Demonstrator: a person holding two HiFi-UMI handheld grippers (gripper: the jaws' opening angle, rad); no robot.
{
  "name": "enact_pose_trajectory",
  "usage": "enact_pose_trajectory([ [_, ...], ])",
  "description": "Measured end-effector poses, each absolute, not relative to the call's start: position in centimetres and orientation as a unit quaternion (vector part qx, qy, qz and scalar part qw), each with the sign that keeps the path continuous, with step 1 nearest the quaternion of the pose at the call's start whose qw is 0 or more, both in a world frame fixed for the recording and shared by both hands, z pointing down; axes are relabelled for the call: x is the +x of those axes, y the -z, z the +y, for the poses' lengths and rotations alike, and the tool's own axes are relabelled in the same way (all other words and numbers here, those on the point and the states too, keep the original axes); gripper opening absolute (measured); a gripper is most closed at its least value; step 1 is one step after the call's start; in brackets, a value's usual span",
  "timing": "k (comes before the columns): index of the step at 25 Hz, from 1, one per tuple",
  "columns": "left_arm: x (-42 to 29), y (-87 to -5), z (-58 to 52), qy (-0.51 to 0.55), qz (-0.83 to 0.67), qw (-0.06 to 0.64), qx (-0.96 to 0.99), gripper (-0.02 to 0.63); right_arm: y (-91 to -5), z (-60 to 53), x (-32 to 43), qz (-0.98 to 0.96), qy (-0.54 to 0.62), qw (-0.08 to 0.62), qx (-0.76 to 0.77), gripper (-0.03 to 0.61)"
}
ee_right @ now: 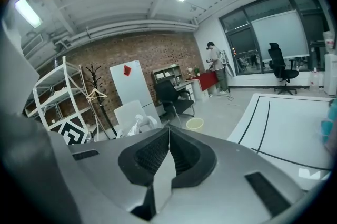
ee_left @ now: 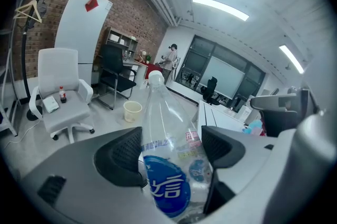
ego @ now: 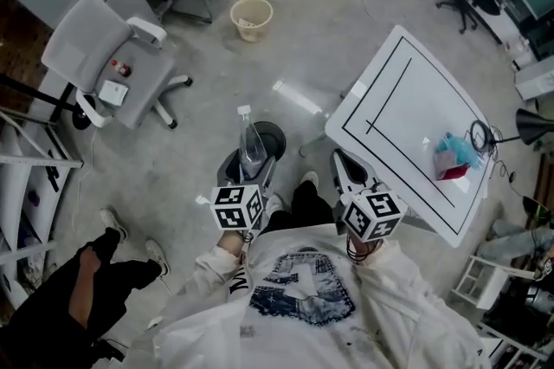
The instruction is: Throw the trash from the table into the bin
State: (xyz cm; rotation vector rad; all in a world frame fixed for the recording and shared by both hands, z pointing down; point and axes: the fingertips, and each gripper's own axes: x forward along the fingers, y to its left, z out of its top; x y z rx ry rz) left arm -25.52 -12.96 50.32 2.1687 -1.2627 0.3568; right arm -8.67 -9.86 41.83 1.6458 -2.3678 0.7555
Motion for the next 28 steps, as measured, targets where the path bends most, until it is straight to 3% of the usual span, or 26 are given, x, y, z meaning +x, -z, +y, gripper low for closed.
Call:
enact_pose_trajectory([
  [14, -26.1, -56.2, -15.3, -0.159, -0.478, 0.322, 0.801, 0.354, -48.1, -14.2, -12.5, -0.816, -0.268, 0.119, 0.498, 0.021],
  [28, -25.5, -73.2, -18.2, -0.213, -0.472, 0.364, 0.774, 0.354, -64.3, -18.8, -14.0, -0.811, -0.308, 0.151, 0.475, 0.021],
])
